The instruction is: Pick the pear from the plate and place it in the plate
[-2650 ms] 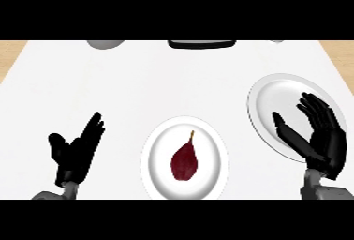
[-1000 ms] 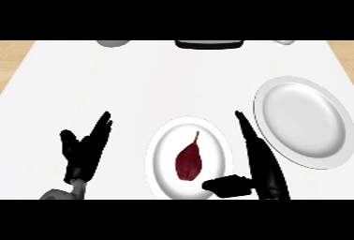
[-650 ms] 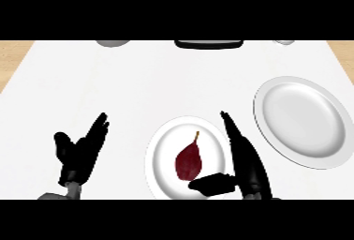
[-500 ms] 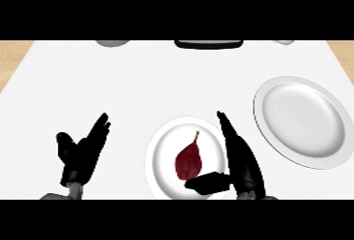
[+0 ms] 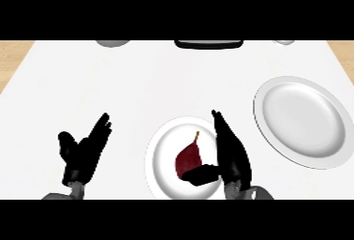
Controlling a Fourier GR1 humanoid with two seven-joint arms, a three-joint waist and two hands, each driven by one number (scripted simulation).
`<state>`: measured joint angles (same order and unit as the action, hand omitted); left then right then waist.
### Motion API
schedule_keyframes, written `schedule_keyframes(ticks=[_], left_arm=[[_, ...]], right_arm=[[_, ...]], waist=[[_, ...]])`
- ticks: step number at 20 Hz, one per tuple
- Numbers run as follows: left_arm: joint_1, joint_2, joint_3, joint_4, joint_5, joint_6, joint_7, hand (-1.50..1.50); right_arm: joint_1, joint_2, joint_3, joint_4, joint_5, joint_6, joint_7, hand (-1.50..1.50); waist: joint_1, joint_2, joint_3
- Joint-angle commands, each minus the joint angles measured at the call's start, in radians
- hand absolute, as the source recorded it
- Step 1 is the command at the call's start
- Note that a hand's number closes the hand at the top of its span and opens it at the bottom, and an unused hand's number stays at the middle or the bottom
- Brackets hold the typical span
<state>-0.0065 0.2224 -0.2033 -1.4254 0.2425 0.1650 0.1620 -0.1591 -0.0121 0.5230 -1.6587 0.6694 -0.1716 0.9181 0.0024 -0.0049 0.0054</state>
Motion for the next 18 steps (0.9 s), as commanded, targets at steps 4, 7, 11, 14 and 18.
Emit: schedule_keyframes(ticks=[4,7,11,14,18], left_arm=[[-0.032,-0.033,0.033,0.001,-0.041,0.002,0.074,0.00],[0.034,-0.054,0.009,0.018,-0.047,-0.025,0.001,0.00],[0.070,-0.024,0.019,-0.084,-0.045,-0.025,0.063,0.00],[-0.018,-0.052,0.048,0.055,-0.044,-0.044,0.037,0.00],[-0.030,-0.079,0.062,0.101,-0.066,-0.060,-0.012,0.00]], right_arm=[[-0.017,0.012,0.027,0.068,-0.025,-0.022,-0.012,-1.50],[0.030,0.012,0.068,0.117,-0.016,-0.055,-0.055,-1.50],[-0.063,-0.004,0.030,0.214,-0.082,0.041,-0.092,1.50],[-0.103,0.012,0.122,0.241,-0.037,-0.025,-0.078,1.50],[-0.092,0.012,0.055,0.294,-0.006,-0.030,-0.158,1.50]], waist=[[-0.001,0.005,-0.005],[-0.001,0.004,-0.005],[0.006,0.004,-0.005],[0.001,0.006,-0.006],[-0.002,0.005,-0.006]])
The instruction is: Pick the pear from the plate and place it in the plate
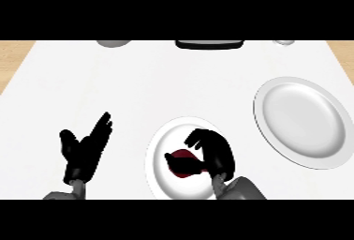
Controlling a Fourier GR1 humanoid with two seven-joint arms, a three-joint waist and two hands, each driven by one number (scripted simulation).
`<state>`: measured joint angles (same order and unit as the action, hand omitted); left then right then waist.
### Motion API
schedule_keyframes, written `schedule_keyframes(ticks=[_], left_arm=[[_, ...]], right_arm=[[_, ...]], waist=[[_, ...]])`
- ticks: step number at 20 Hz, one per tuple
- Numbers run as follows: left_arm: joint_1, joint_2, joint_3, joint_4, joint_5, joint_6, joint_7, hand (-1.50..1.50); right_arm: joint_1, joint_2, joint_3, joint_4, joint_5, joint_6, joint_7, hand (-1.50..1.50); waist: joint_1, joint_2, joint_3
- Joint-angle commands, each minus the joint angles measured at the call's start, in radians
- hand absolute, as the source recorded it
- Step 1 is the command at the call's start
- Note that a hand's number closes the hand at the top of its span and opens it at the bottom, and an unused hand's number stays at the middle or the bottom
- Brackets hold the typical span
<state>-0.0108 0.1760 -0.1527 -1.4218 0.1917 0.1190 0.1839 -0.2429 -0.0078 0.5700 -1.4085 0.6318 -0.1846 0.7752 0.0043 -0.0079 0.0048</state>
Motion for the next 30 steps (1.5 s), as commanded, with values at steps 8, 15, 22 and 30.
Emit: schedule_keyframes(ticks=[8,15,22,30], left_arm=[[0.076,-0.003,0.010,0.001,-0.001,-0.038,-0.019,0.00],[0.053,-0.006,0.034,0.022,-0.004,-0.028,-0.020,0.00],[0.059,-0.004,0.028,-0.014,-0.005,-0.036,-0.004,0.00],[0.045,-0.003,0.023,-0.076,-0.013,-0.014,0.070,0.00]], right_arm=[[0.022,0.008,0.281,-0.054,0.313,0.030,0.228,1.50],[-0.012,0.008,0.391,-0.234,0.626,-0.122,0.296,1.50],[0.033,0.008,0.384,-0.360,0.861,-0.223,0.458,1.50],[0.181,-0.008,0.134,-0.517,0.840,-0.372,0.306,1.50]], waist=[[0.000,0.000,-0.007],[-0.014,0.001,-0.006],[-0.014,0.002,-0.005],[-0.013,0.007,-0.003]])
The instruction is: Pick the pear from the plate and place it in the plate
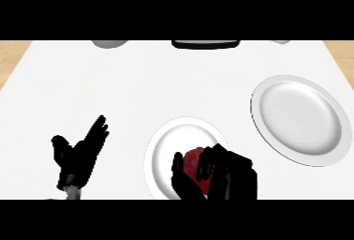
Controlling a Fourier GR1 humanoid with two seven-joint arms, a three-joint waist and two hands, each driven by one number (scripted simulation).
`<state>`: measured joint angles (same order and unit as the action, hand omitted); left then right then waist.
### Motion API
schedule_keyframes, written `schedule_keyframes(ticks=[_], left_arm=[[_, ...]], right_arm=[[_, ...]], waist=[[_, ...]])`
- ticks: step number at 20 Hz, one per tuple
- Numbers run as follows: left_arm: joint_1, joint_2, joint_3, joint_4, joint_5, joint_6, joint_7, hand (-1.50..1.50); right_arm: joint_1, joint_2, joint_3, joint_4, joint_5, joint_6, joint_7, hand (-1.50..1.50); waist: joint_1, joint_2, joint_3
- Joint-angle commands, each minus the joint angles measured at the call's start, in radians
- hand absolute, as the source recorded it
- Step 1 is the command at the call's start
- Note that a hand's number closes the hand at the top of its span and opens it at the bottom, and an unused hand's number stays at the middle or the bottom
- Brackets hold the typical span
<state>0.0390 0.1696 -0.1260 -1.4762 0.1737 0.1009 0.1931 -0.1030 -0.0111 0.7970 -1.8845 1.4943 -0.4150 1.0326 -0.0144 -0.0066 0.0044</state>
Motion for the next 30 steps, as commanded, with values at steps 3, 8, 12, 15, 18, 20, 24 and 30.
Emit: schedule_keyframes(ticks=[3,8,12,15,18,20,24,30], left_arm=[[-0.049,-0.021,0.004,0.057,-0.004,0.005,0.019,0.00],[-0.037,-0.030,-0.008,0.052,-0.021,0.004,0.017,0.00],[-0.049,-0.048,-0.019,0.059,-0.029,0.010,0.029,0.00],[-0.081,-0.045,0.000,0.058,-0.020,0.011,0.057,0.00],[0.005,-0.022,-0.013,0.028,-0.028,-0.024,0.008,0.00],[-0.071,-0.019,0.021,0.054,-0.010,-0.022,0.045,0.00],[-0.068,-0.053,0.000,0.044,-0.048,0.019,0.044,0.00],[-0.058,-0.038,-0.001,0.049,-0.035,-0.025,0.025,0.00]], right_arm=[[0.097,-0.072,-0.157,-0.112,-0.110,-0.242,-0.040,1.50],[0.158,-0.244,-0.352,-0.042,-0.292,-0.386,-0.181,1.50],[0.013,-0.250,-0.531,0.132,-0.366,-0.446,-0.231,1.50],[0.014,-0.397,-0.615,0.156,-0.601,-0.467,-0.347,1.50],[-0.039,-0.452,-0.665,0.330,-0.789,-0.521,-0.485,1.50],[-0.159,-0.435,-0.689,0.482,-0.850,-0.530,-0.559,1.50],[-0.133,-0.480,-0.736,0.604,-1.099,-0.533,-0.845,1.50],[-0.256,-0.534,-0.775,0.922,-1.106,-0.294,-0.765,-1.50]], waist=[[0.000,0.009,-0.003],[0.009,0.009,-0.003],[0.019,0.012,-0.003],[0.015,0.010,-0.003],[0.028,0.011,-0.002],[0.034,0.014,-0.002],[0.025,0.011,-0.002],[0.057,0.024,-0.002]])
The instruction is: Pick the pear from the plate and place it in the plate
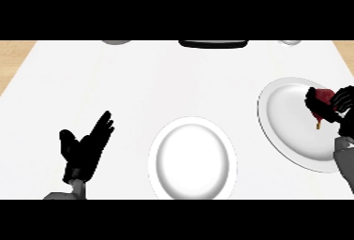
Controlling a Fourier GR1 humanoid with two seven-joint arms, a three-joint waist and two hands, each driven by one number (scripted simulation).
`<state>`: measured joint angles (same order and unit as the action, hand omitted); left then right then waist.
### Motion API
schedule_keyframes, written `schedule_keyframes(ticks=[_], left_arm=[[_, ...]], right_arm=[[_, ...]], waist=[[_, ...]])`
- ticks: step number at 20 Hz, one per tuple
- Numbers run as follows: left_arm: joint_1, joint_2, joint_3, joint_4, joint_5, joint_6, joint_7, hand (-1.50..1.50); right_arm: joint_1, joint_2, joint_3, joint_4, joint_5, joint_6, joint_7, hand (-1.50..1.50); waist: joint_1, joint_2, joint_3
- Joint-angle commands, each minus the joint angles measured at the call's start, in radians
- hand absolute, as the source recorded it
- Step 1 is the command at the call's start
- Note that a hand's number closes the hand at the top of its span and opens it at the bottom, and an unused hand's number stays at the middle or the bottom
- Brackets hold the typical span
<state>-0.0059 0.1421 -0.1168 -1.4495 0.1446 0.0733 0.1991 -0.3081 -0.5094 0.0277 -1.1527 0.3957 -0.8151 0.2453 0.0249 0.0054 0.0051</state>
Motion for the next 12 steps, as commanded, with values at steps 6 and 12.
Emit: schedule_keyframes(ticks=[6,12], left_arm=[[-0.020,-0.060,-0.036,0.060,-0.041,0.037,-0.010,0.00],[0.025,0.006,0.006,-0.021,0.004,-0.015,0.032,0.00]], right_arm=[[-0.105,0.026,-0.076,0.409,-0.180,0.265,-0.329,-1.50],[-0.193,0.050,-0.248,0.517,-0.329,0.320,-0.629,-1.50]], waist=[[0.005,0.010,0.000],[0.007,0.004,0.000]])
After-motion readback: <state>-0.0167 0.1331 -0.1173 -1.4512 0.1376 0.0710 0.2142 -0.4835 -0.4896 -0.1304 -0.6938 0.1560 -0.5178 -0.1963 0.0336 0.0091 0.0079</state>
